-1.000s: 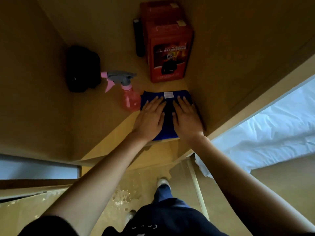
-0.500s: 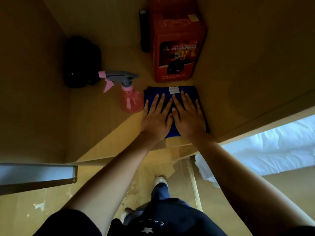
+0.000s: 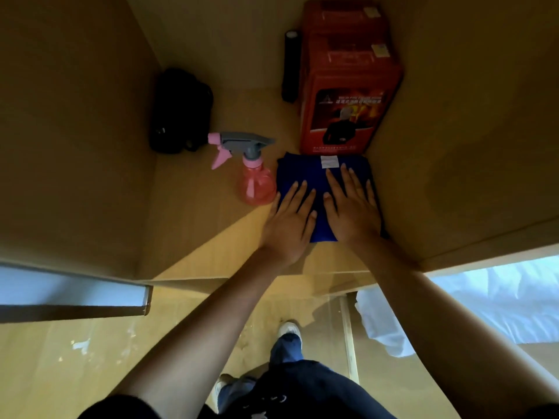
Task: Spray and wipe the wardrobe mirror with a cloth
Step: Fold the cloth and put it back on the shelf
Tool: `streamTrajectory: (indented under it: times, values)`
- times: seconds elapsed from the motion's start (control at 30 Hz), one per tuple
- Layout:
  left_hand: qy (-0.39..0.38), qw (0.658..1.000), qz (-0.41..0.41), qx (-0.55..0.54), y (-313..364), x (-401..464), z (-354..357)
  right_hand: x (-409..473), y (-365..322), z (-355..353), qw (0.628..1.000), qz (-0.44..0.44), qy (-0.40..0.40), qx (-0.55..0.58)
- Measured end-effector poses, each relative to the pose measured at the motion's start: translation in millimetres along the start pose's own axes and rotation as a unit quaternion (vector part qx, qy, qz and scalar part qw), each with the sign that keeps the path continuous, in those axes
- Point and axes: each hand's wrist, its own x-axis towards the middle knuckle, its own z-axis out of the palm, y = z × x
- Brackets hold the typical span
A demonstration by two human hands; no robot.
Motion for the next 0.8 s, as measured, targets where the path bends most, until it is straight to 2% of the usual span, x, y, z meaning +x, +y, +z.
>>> streamTrajectory:
  times: [0.1,0.2,0.27,0.37,0.4,0.47,0.57,0.63,0.67,0.73,0.77,0.8]
  values:
    - [0.031,0.999,0.004,-0.036,0.7,-21.8,-4.3,3.0,-9.6,-8.1,0.998,0.027,-0.023,0.056]
    - [0.151,0.984,-0.062,-0.073,-4.9,-35.5,-16.5,5.8,-35.8,-20.5,0.981,0.014,0.002,0.193]
    - [0.196,0.962,-0.149,-0.122,-11.0,-39.0,-27.5,8.7,-60.6,-29.4,0.953,-0.031,0.008,0.3]
    - [0.228,0.93,-0.247,-0.15,-18.7,-35.0,-52.3,17.1,-95.2,-44.1,0.882,-0.051,-0.084,0.461]
    - [0.211,0.923,-0.274,-0.168,-23.3,-29.1,-58.8,20.0,-103.4,-47.2,0.86,-0.049,-0.107,0.496]
    - [0.153,0.929,-0.275,-0.195,-32.6,-18.3,-67.7,26.1,-113.7,-47.7,0.854,-0.053,-0.116,0.505]
    - [0.129,0.917,-0.256,-0.277,-46.6,-1.6,-67.3,31.7,-118.0,-43.3,0.875,-0.056,-0.093,0.472]
    - [0.116,0.909,-0.256,-0.308,-45.7,4.9,-72.8,35.9,-117.0,-41.6,0.876,-0.05,-0.09,0.471]
    - [0.132,0.876,-0.277,-0.372,-39.3,9.7,-78.9,37.6,-116.5,-42.8,0.875,-0.049,-0.086,0.473]
    - [0.163,0.831,-0.327,-0.42,-36.0,18.3,-83.5,42.1,-115.9,-43.3,0.874,-0.049,-0.079,0.477]
    - [0.163,0.83,-0.326,-0.422,-36.8,21.3,-82.8,43.5,-115.6,-44.9,0.874,-0.047,-0.077,0.478]
    - [0.157,0.814,-0.333,-0.45,-37.9,24.5,-79.8,45.8,-115.3,-43.5,0.873,-0.047,-0.075,0.479]
